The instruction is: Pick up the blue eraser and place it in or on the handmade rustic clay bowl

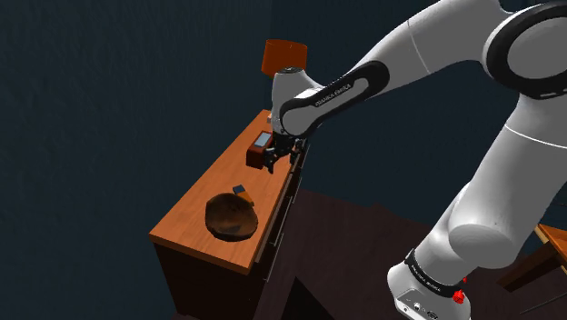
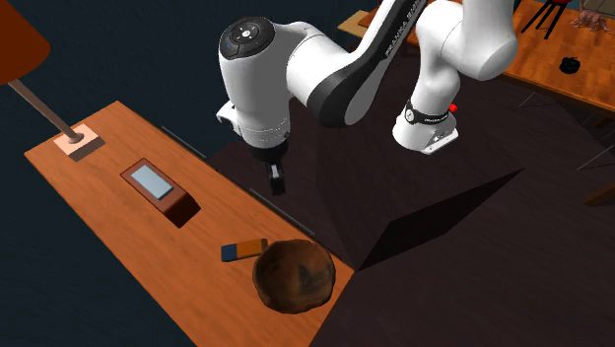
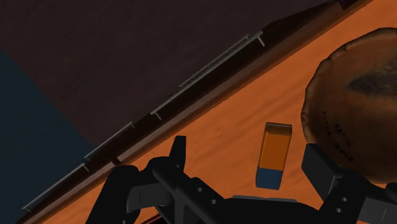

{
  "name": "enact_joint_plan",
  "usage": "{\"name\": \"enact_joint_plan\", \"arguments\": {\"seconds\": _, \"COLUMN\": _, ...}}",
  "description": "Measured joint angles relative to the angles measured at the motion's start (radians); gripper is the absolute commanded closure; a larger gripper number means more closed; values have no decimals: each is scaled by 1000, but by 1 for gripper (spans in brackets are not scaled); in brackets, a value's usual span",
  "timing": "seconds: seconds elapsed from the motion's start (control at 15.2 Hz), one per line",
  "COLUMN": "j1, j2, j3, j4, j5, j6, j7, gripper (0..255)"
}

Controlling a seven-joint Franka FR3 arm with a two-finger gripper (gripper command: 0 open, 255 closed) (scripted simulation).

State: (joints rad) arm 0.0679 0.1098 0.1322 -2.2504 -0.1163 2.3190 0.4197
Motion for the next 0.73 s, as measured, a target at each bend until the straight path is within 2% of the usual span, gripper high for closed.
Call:
{"name": "enact_joint_plan", "arguments": {"seconds": 0.53, "j1": 39, "j2": 318, "j3": -11, "j4": 205, "j5": -60, "j6": 111, "j7": 80, "gripper": 0}}
{"name": "enact_joint_plan", "arguments": {"seconds": 0.73, "j1": 57, "j2": 430, "j3": -18, "j4": 309, "j5": -72, "j6": 121, "j7": 98, "gripper": 0}}
